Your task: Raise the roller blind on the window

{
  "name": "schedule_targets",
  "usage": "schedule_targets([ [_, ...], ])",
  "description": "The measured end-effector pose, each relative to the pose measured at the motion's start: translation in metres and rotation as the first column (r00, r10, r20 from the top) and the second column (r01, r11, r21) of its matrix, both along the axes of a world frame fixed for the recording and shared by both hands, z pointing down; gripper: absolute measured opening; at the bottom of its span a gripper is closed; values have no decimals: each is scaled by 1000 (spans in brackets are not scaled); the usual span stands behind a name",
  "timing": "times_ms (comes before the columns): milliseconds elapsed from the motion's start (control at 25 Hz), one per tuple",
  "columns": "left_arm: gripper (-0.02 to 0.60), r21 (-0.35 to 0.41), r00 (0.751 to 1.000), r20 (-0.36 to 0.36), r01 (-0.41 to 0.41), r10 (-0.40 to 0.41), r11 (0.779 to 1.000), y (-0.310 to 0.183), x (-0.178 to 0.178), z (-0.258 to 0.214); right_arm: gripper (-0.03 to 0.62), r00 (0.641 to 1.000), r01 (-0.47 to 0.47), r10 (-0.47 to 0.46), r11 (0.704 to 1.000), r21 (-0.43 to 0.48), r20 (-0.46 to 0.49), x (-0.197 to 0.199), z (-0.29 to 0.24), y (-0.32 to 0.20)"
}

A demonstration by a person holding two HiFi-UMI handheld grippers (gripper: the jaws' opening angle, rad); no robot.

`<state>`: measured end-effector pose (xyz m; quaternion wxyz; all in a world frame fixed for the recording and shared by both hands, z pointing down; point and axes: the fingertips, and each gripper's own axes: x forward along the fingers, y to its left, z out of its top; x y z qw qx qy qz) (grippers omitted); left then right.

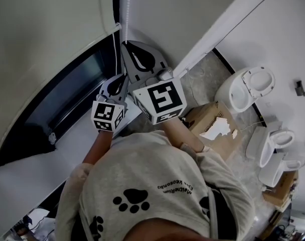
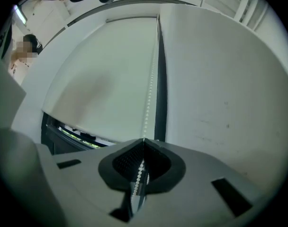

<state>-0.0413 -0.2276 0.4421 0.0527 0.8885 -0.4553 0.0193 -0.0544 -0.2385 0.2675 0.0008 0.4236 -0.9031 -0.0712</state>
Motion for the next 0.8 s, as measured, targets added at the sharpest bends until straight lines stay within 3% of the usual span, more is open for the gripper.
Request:
schedule_targets([
  [440, 8, -169, 999, 39, -8, 15, 986, 11, -4, 76, 9, 997, -30, 23, 994, -102, -69, 1, 76, -2],
  [800, 9, -254, 997, 77, -5, 25, 967, 21, -8, 122, 9, 996, -26, 8, 980, -195, -91, -3, 122, 3],
])
